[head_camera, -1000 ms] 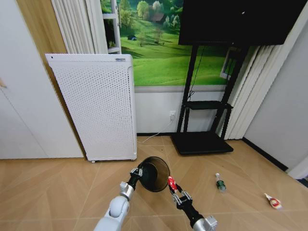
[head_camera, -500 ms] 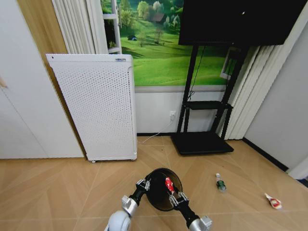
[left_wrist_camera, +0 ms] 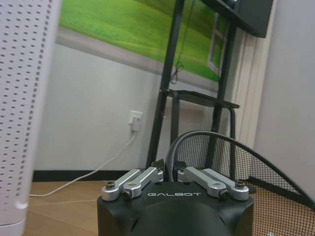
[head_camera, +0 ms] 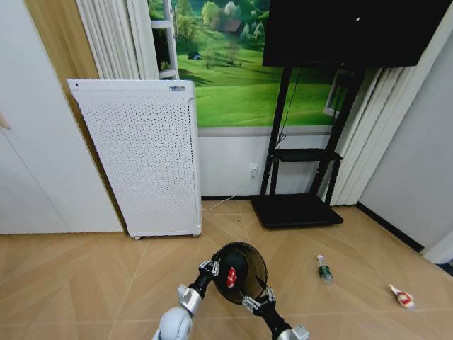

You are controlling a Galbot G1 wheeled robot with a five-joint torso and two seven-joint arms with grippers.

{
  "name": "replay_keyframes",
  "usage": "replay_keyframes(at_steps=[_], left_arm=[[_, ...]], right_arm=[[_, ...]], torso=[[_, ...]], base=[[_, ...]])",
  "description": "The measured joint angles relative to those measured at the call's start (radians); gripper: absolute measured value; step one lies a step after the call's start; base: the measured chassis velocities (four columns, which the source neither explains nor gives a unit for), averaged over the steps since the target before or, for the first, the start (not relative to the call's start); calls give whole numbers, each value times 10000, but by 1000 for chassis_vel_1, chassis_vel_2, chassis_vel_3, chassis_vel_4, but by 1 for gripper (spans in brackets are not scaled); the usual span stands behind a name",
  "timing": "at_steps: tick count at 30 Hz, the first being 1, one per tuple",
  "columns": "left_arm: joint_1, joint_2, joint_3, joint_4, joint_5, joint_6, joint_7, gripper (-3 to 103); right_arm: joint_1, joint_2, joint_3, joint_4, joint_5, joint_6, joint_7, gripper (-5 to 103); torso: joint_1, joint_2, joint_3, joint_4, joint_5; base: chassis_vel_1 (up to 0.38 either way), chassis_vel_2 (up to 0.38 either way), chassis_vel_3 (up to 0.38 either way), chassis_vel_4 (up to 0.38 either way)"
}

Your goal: Pick up the trash bin and place the garbage on the floor into it.

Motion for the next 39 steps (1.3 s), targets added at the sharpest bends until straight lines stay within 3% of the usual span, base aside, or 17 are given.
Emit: replay_keyframes(at_steps=[2,5,11,25,28,30,32,39], left_arm=[[174,-102,-429,-28,-24,150,-354,7],[411,-70,-750,-308,-422,423,-723,7],[950,-71,-1573,-956,-751,540,-910,7],[2741,20,-3278,-2428,-1236,424,-512,7],[2913,-1,-3489,-2525,-1345,386,-450,7],[2959,16,-3558,-2541,-1387,367,-431,7],[2989,49,-3615,-2544,-1411,354,-398,7],[2985,37,-3666,-2584,-1462,338,-385,7]], right_arm=[[151,-30,15,108,-62,384,-39,100],[254,-117,104,466,-85,622,-175,100],[274,-303,356,821,1,624,-357,100],[519,-322,516,179,121,469,-539,100],[540,-282,463,166,354,314,-606,100],[584,-249,431,137,413,278,-607,100],[670,-216,377,43,406,251,-607,100],[869,-133,330,-151,384,187,-553,100]], torso=[[0,-1,1,2,1],[0,0,0,4,1],[1,0,1,0,0],[0,0,0,0,-2],[-1,1,-1,1,10],[0,1,0,4,-9],[0,0,0,2,6],[1,0,0,3,0]], base=[[0,0,0,0],[0,0,0,0],[0,0,0,0],[-101,-102,103,103],[-232,-206,214,205],[-270,-251,249,238],[-272,-272,270,274],[-334,-316,311,326]])
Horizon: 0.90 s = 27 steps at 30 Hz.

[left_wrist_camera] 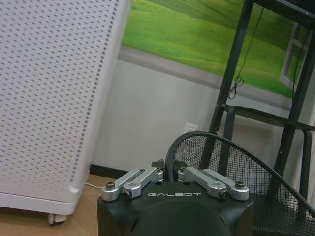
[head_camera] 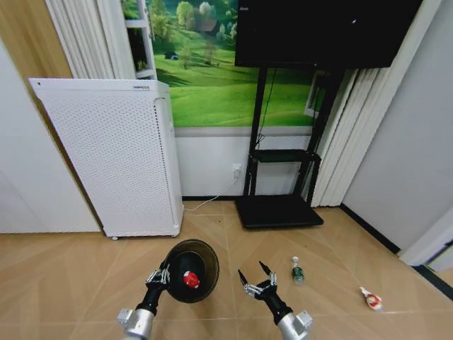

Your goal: Pick up the trash bin and place the garbage on the floor into it.

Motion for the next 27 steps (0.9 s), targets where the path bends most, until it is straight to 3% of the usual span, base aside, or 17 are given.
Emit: replay_keyframes(at_steps=[6,11,15,16,22,27], left_arm=[[34,-53,-192,0,-55,4,-11,7],[-37,-240,-943,137,-125,-190,-324,7],[-332,147,-1477,197,-740,-254,-756,7],[-387,355,-1706,203,-942,-254,-885,7],[-339,733,-2332,-71,-1408,-181,-1096,7],[-89,715,-2549,-269,-1532,-78,-1115,7]], right_arm=[[346,179,-148,-407,-106,-45,233,100],[847,307,-267,-779,-221,-306,585,100],[1199,542,-271,-1138,-244,-1111,1521,100],[1497,587,-388,-1406,-166,-1548,1959,100],[2535,604,-1022,-2678,202,-2530,2649,100],[3611,658,-1639,-4074,307,-2789,2985,100]], torso=[[0,0,1,-5,-1],[2,-2,3,-2,1],[0,-1,1,-7,2],[0,-1,0,2,-5],[0,-2,0,1,-2],[1,-2,1,-4,2]], base=[[-372,-357,372,361],[-265,-282,270,226],[-71,-78,89,54],[0,0,0,0],[61,56,-62,-46],[7,11,-9,-8]])
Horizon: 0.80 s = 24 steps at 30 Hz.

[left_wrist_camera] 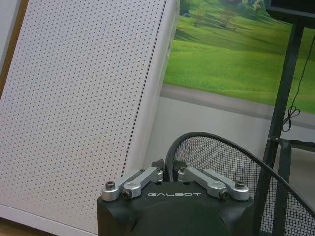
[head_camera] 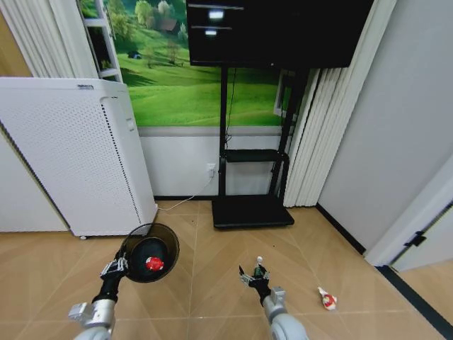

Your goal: Pick up the trash bin and place the garbage on the floor into it.

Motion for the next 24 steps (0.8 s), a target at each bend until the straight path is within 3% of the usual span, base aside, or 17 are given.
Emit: replay_keyframes(at_steps=[6,13,24], left_arm=[[299,-181,-122,-174,21,7,73,7],[491,-430,-178,-327,35,7,215,7],[363,-423,-113,-422,-11,64,199,7]], right_arm=[[1090,183,-302,-1214,-331,-18,354,100],[2228,480,-704,-2850,-839,-206,1286,100],[3074,1173,-775,-5098,-1201,-149,2040,100]], torso=[[0,0,0,3,0],[0,0,-1,1,0],[0,0,-1,3,0]], base=[[0,0,0,0],[0,0,0,0],[0,0,0,0]])
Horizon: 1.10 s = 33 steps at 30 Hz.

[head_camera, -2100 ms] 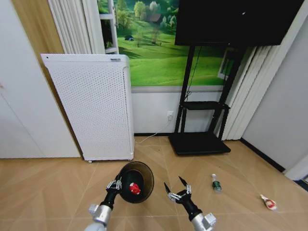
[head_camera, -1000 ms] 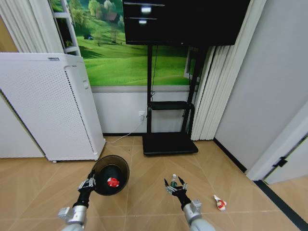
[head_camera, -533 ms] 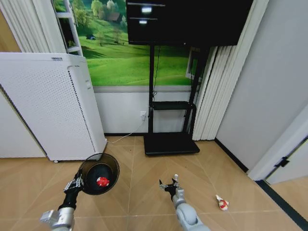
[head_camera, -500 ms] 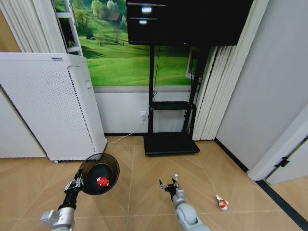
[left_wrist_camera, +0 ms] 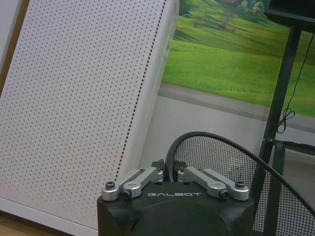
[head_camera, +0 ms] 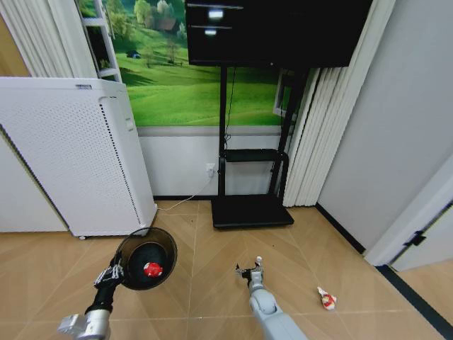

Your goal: Pick up the trash bin and place the garbage on the floor into it.

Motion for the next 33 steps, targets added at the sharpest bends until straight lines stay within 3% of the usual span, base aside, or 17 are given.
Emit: replay_keyframes(at_steps=[5,17,28,30,32,33], left_arm=[[-26,171,30,1,-159,31,-5,7],[-235,380,206,254,-326,33,26,7],[-340,369,199,411,-523,-15,34,7],[-342,395,199,437,-593,-18,40,7],[-349,409,199,445,-623,-18,40,7],[-363,426,199,451,-659,-18,40,7]], right_arm=[[242,398,332,-789,-414,318,209,100],[405,504,1096,-1612,-803,668,605,100],[430,691,1629,-2431,-1512,947,391,103],[445,715,1725,-2546,-1623,1020,320,94],[447,706,1729,-2591,-1643,1020,283,94],[451,693,1732,-2645,-1658,1019,241,89]], torso=[[0,1,-1,0,-1],[0,1,-1,-1,-1],[-1,1,-1,-1,0],[-1,1,-1,1,0],[-1,1,-1,1,1],[-1,1,-1,0,0]], base=[[0,0,0,0],[0,0,0,0],[0,0,0,0],[0,0,0,0],[0,0,0,0],[0,0,0,0]])
